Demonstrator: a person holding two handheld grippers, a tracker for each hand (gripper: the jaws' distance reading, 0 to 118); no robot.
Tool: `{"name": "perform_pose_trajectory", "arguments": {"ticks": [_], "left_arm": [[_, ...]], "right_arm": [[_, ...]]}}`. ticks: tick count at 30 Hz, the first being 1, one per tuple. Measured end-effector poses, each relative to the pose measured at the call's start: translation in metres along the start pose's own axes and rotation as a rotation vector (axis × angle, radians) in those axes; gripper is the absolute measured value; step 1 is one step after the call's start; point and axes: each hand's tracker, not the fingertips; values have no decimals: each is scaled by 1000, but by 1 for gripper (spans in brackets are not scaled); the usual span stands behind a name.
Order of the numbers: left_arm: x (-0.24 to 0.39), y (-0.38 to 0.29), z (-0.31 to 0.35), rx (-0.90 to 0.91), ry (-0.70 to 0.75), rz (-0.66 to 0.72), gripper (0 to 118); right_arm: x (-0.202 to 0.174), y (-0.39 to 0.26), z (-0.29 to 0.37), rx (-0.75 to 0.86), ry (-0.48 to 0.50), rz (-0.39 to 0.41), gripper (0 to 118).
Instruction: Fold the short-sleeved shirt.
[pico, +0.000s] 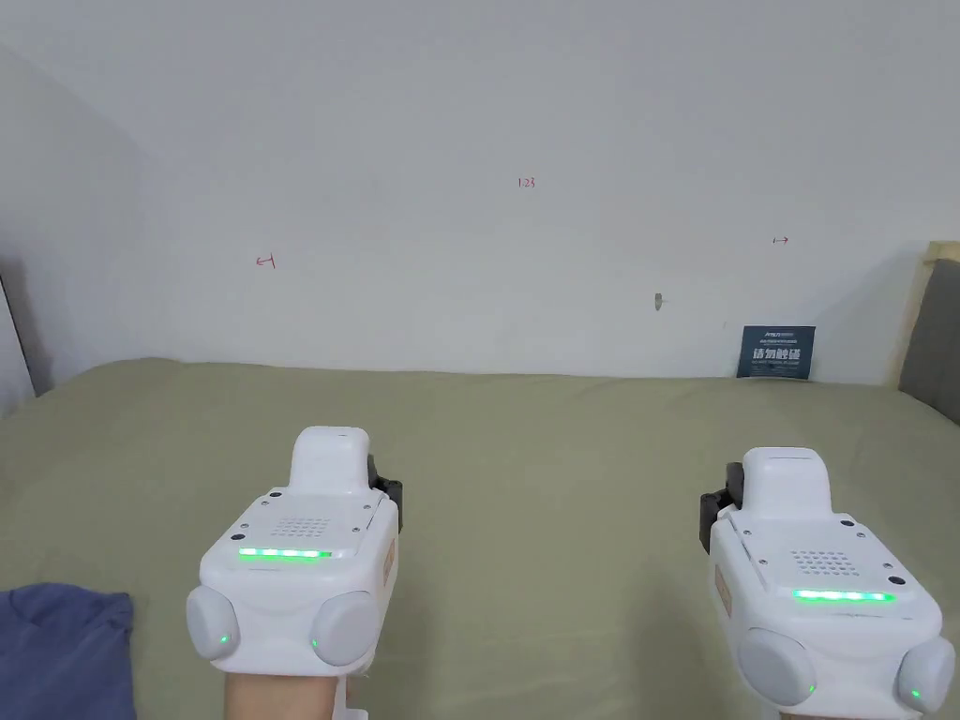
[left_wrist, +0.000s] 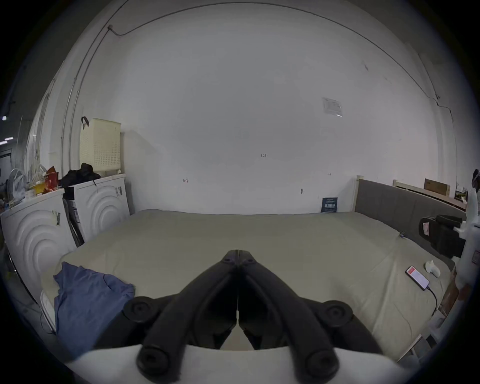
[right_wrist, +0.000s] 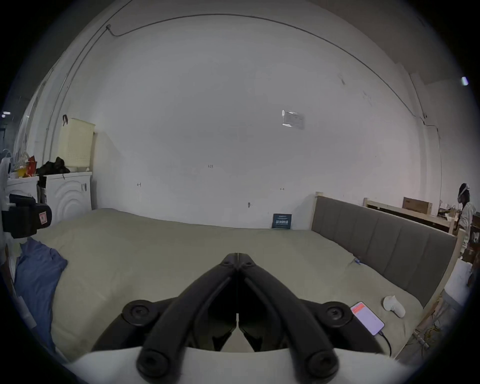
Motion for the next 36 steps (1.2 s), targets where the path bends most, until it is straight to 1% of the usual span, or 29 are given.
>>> {"name": "perform_pose_trajectory", "arguments": {"ticks": [3, 6, 7, 9, 12, 13, 15, 18, 19, 22, 25, 30, 36], "left_arm": [[-18, 0, 1, -2, 24, -1, 0], [-47, -1, 6, -3, 84, 5, 0], [-60, -1, 9, -6, 113, 6, 0], [-85, -1, 16, -6, 175, 5, 0], [-134, -4, 36, -7, 283, 13, 0], [-152, -5, 45, -9, 325, 30, 0], [-184, -8, 68, -18, 392, 64, 0], [-230, -17, 102, -33, 507, 78, 0], [-242, -19, 110, -42, 542, 77, 0], [-274, -28, 144, -55, 646, 85, 0], [-296, -35, 167, -68, 701, 106, 0], [-312, -42, 190, -78, 748, 115, 0], [-321, -43, 189, -94, 760, 107, 0]], "right_arm": [[-11, 1, -4, -1, 11, 18, 0], [-30, 2, -9, -10, 61, 13, 0], [-47, 4, -10, -9, 112, 16, 0], [-75, 6, -12, -3, 172, 26, 0], [-128, 8, -14, -11, 315, 11, 0], [-152, 9, -12, -3, 359, 14, 0], [-188, 9, -9, -3, 437, 19, 0], [-237, 9, 0, 0, 566, 27, 0], [-252, 10, 8, 8, 596, 30, 0], [-291, 8, 22, -12, 694, 5, 0], [-325, 3, 33, -21, 757, 9, 0], [-354, -1, 47, -29, 821, 23, 0], [-364, -5, 45, -43, 833, 30, 0]]}}
